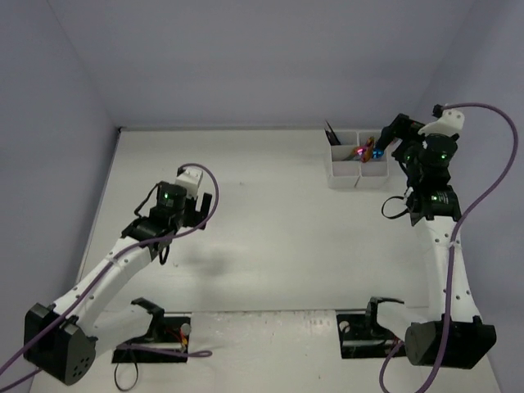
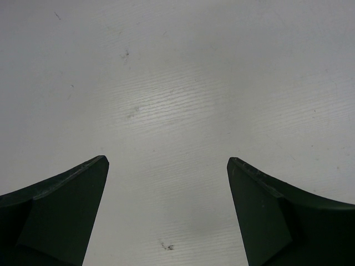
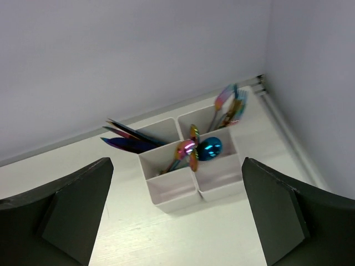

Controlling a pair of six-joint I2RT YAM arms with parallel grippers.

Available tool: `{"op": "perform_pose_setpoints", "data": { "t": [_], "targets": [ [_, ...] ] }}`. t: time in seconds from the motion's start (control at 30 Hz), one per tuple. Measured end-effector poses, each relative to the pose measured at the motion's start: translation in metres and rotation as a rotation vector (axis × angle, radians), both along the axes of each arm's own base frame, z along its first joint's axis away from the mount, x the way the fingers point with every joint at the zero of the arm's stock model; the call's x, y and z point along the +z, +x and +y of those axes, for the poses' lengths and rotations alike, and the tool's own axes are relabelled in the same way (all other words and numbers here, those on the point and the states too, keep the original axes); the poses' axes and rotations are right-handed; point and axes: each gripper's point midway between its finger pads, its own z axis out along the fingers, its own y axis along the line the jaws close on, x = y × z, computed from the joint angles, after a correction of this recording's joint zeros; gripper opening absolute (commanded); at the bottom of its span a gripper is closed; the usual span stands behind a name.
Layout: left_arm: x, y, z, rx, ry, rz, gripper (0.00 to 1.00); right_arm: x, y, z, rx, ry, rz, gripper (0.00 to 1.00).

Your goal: Sort the eating utensils into containers

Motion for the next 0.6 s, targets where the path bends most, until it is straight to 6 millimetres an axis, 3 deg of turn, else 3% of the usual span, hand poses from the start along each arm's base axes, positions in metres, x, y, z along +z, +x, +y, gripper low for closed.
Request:
{"op": "perform_pose_setpoints", "data": {
  "t": [0.17, 0.3, 0.4, 0.6],
  "targets": [
    [0.003, 0.001, 0.001, 0.008, 0.000, -0.013, 0.86, 0.027, -0.073, -0.012, -0.093, -0.053, -0.091, 1.00],
    [0.013, 0.003, 0.004, 0.024, -0.006, -0.052, 0.86, 0.038, -0.118, -0.009, -0.117, -0.066, -0.165, 1.00],
    [0.021, 0.004, 0.006, 0.037, -0.013, -0.086, 0.86, 0.034, -0.137, -0.007, -0.117, -0.073, -0.178, 1.00],
    [0.028, 0.005, 0.009, 0.052, -0.020, -0.123, 0.86, 0.003, -0.150, -0.008, -0.119, -0.083, -0.119, 1.00]
  ]
}}
